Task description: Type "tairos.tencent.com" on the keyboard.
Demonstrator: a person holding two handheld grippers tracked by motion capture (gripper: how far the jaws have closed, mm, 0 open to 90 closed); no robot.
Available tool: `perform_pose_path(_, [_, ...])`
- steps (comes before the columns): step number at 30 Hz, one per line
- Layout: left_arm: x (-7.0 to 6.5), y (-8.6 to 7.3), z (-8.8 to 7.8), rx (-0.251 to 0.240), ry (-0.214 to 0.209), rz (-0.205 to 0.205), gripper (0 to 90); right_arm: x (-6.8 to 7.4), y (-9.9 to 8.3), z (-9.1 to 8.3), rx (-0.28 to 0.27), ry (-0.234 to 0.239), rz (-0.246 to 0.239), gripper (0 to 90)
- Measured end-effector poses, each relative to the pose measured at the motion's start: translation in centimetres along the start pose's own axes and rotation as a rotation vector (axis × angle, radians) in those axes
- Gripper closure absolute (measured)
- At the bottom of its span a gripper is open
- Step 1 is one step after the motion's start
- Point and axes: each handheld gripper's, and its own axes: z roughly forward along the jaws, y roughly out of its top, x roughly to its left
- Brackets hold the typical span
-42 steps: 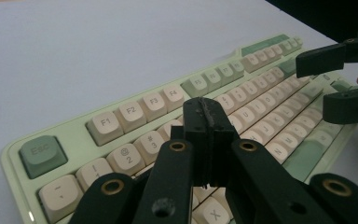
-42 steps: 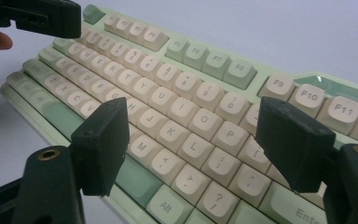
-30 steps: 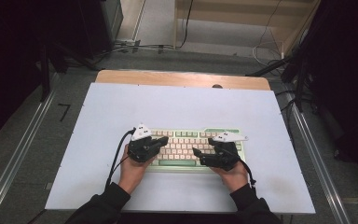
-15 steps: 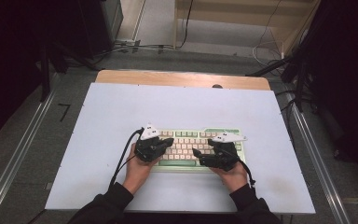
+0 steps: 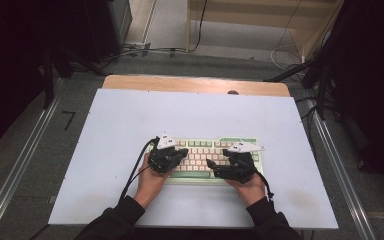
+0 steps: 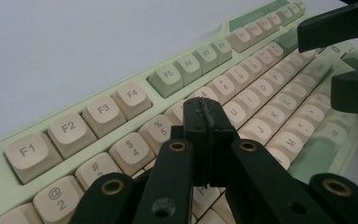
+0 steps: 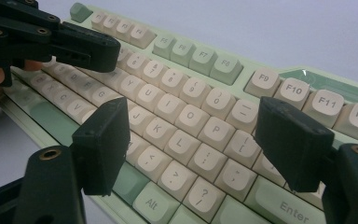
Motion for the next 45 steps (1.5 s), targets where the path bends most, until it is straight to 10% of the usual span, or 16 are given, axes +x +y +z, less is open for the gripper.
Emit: perform_pose_path(45, [-0.47, 0.17, 0.47, 0.056, 0.031, 0.000, 90.0, 0.07, -0.12, 0.19, 0.008, 0.002, 0.001, 24.6])
